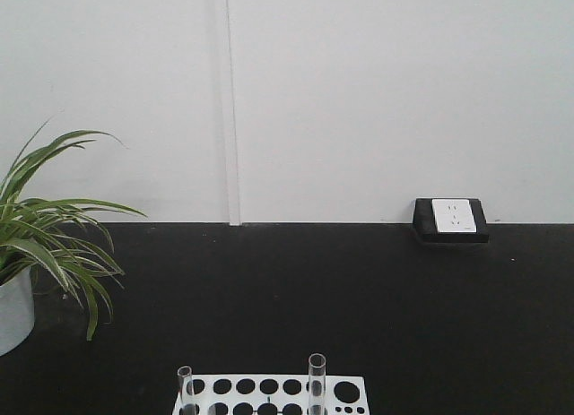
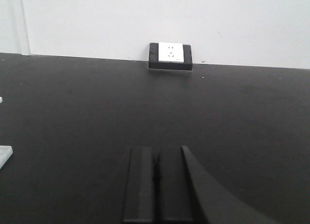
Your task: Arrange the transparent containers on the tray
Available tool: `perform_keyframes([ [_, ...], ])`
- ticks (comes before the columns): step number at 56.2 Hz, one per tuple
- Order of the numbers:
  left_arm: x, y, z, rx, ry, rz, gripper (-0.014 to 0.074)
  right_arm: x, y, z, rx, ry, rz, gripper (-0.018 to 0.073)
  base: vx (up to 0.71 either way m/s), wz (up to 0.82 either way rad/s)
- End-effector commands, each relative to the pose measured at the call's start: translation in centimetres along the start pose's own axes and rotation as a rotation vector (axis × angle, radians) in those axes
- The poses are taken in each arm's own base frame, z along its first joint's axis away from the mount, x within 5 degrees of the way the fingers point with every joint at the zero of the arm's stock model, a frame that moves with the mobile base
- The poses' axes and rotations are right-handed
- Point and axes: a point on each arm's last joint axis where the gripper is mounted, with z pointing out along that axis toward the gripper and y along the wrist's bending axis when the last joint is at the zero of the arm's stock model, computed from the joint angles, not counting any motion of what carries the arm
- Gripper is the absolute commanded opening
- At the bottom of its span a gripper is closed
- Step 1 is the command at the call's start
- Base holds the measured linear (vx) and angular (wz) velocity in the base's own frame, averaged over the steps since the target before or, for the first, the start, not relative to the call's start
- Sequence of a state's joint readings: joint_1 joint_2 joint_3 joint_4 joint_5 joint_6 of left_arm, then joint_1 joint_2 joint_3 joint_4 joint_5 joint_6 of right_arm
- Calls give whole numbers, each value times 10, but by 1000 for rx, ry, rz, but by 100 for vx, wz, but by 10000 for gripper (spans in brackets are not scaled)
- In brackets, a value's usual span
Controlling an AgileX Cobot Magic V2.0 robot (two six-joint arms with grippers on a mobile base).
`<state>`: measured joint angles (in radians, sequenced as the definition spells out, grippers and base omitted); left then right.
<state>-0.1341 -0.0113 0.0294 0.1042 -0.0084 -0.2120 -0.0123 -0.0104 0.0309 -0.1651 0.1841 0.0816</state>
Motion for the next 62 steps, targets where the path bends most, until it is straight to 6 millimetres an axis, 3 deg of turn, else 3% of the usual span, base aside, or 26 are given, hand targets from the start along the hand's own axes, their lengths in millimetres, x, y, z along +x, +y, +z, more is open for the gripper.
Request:
perform_keyframes([
  [1,1,-1,-1,17,-79,-10,-8,-5,1,0,-3,-80,-7,-11,0,0],
  [30,0,-1,-2,20,-95,-10,-8,-7,1,-1,-10,-105,52,-11,0,0],
  [45,-2,-1,-2,24,-115,-13,-8,-25,2,-4,-26,-302,51,-11,0,0],
  [54,-37,-6,-8,66,-318,-34,-8,-65,0,-19,-33,-534,49,-11,0,0],
  [62,-92,-13,-16,66,-391,62,-8,-108,-7,-28,-6,-432,52,-11,0,0],
])
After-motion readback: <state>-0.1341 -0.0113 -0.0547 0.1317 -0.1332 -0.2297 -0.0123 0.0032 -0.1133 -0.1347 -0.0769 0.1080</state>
